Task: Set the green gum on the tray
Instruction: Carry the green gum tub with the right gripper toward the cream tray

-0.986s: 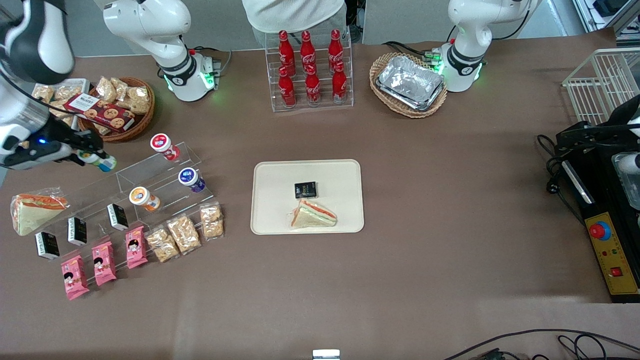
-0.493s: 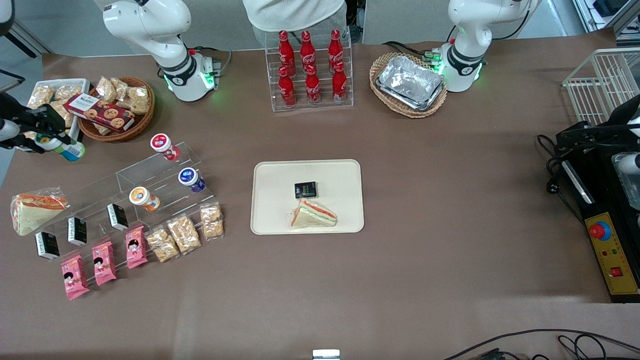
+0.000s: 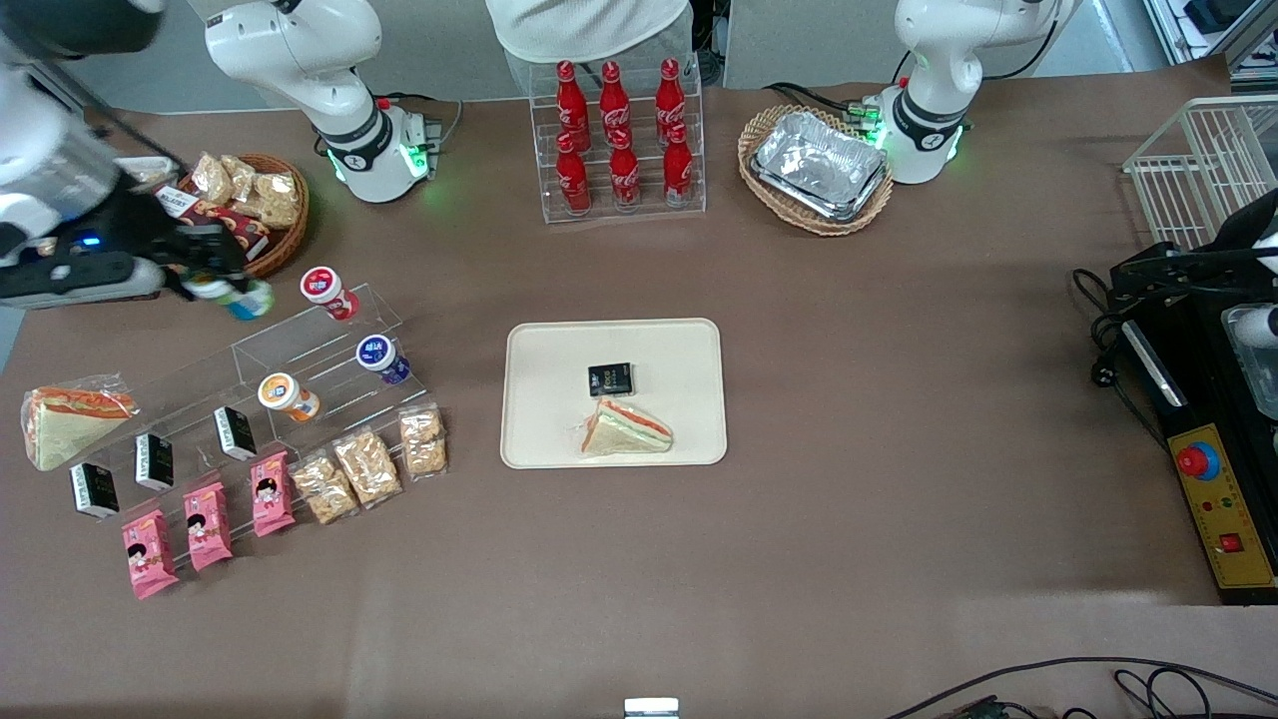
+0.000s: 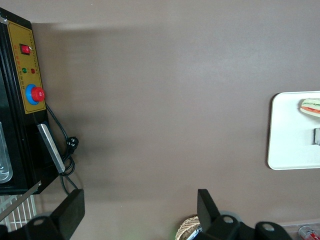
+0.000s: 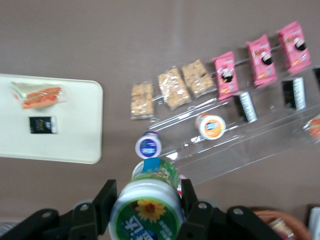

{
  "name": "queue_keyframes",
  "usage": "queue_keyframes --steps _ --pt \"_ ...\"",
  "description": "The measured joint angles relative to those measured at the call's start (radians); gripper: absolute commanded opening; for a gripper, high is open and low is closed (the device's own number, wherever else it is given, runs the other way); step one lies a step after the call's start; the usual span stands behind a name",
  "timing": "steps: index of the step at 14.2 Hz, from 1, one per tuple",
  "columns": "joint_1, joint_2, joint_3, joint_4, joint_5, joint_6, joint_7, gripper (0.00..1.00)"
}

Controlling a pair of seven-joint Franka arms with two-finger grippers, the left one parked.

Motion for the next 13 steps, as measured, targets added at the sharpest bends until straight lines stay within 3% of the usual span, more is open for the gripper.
queue_keyframes --steps 3,7,13 --pt "0.056 0.027 0.061 0.0 0.03 0.014 0.252 0.2" --pt "0.173 0.108 0.075 -0.022 0.041 0.133 0.522 0.2" --pt "0.285 0.184 0.075 -0.327 0.042 0.551 0.705 0.2"
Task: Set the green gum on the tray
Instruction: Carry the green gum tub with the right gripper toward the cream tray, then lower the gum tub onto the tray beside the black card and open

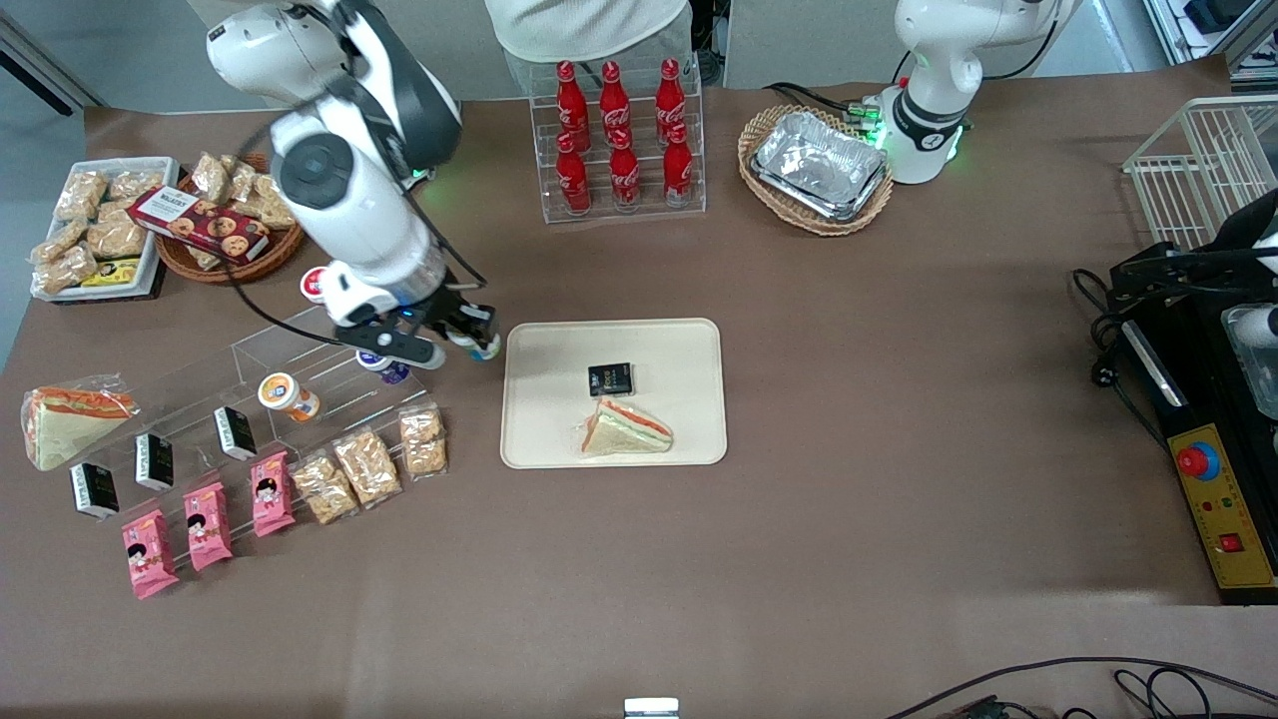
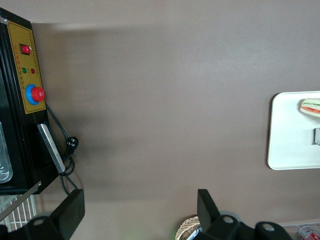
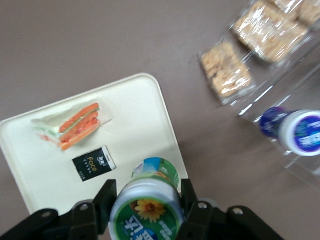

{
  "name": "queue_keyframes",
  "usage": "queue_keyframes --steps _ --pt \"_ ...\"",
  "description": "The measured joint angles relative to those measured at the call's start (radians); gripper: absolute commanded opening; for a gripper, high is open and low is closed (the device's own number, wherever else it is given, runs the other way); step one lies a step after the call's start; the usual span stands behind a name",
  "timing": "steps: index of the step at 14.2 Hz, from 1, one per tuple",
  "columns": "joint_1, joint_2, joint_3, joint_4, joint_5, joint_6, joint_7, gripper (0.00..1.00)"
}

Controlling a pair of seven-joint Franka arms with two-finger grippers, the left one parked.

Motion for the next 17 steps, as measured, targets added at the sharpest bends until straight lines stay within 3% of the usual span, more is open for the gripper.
queue_keyframes --steps 5,9,10,11,12,17 --pt "0.09 0.146 0.0 -0.176 0.0 0.363 0.136 0.2" --pt "0.101 0.241 -0.001 -0.196 0.0 0.487 0.151 0.21" --pt "0.105 0.252 -0.001 -0.205 0.0 0.511 0.155 0.29" --pt "0.109 0.259 -0.001 -0.212 0.0 0.525 0.158 0.67" --pt "0.112 0.263 -0.001 -0.215 0.0 0.532 0.161 1.0" --pt "0.113 0.264 -0.002 -0.215 0.0 0.535 0.176 1.0"
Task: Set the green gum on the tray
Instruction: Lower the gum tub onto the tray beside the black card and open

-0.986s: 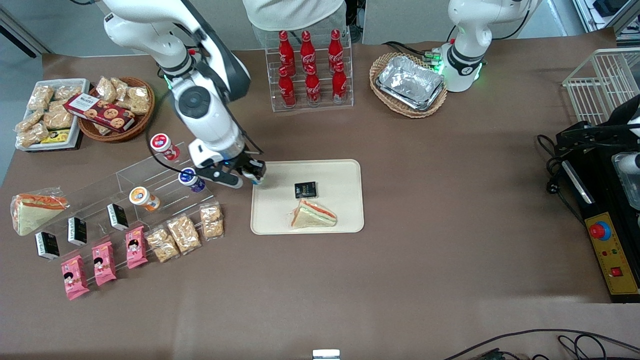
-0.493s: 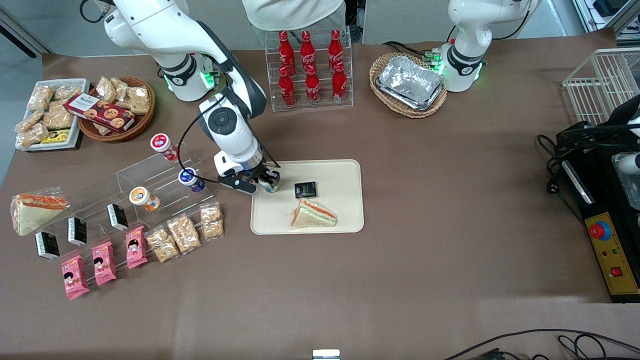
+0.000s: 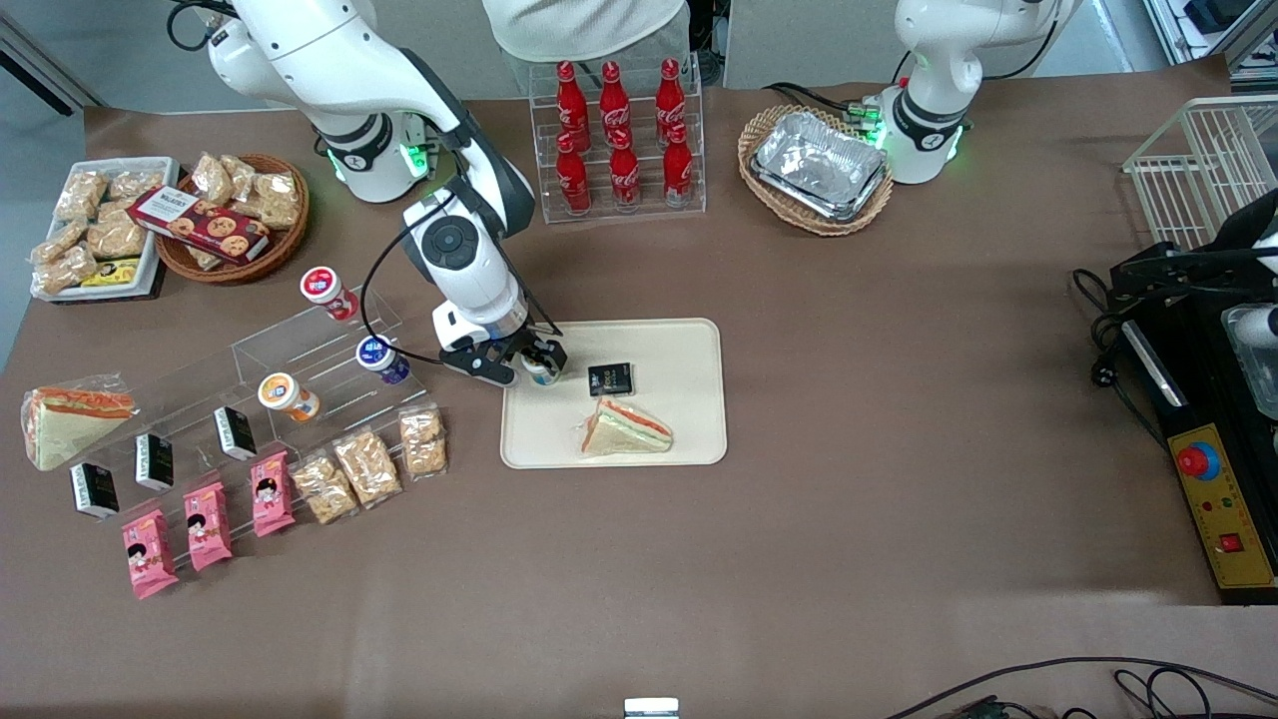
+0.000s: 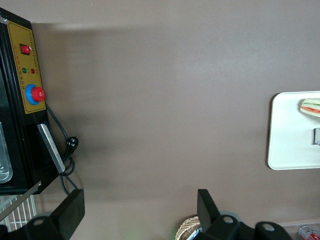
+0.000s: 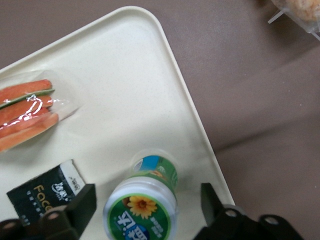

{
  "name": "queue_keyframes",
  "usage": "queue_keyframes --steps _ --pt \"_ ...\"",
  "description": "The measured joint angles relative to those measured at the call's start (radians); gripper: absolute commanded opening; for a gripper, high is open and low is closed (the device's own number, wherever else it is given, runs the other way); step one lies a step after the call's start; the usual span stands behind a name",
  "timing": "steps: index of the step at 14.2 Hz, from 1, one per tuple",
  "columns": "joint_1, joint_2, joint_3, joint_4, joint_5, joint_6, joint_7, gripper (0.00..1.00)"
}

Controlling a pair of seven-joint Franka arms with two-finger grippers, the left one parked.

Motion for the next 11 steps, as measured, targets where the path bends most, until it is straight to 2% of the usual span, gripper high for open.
queue_keyframes --steps 6,8,11 --pt "-0.001 -0.031 -0.005 0.012 0.0 -0.038 -0.001 1.0" --pt "-0.005 -0.088 -0.013 0.059 0.0 -0.187 -0.027 1.0" --pt "-0.027 -0.197 -0.027 0.212 0.0 -0.511 -0.107 1.0"
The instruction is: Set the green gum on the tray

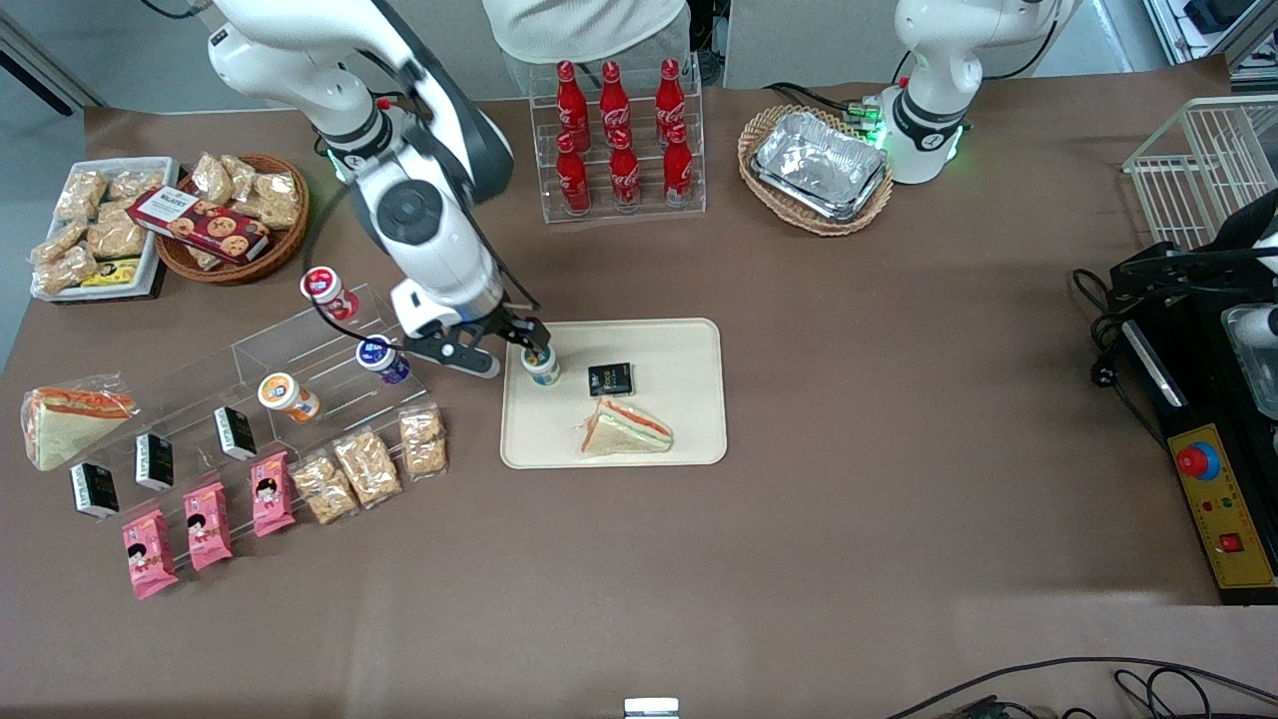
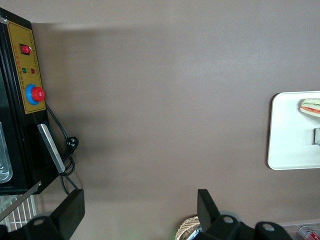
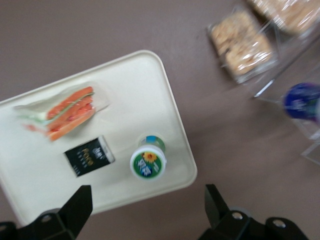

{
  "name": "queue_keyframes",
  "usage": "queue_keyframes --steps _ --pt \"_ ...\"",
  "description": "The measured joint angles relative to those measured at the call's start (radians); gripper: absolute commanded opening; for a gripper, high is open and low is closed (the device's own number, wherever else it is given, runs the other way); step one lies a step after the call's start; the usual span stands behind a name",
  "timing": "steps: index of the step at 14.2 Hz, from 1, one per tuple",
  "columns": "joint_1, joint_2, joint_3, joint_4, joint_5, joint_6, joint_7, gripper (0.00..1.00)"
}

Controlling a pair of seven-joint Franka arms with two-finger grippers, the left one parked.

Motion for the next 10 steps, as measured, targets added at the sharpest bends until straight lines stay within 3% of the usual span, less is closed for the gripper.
queue_keyframes --steps 5,7,10 --pt "-0.01 -0.059 -0.033 0.35 0.0 -0.44 -0.124 1.0" --pt "-0.013 -0.06 -0.052 0.455 0.0 -0.548 -0.173 1.0" --pt "-0.052 -0.064 -0.073 0.511 -0.028 -0.593 -0.29 1.0"
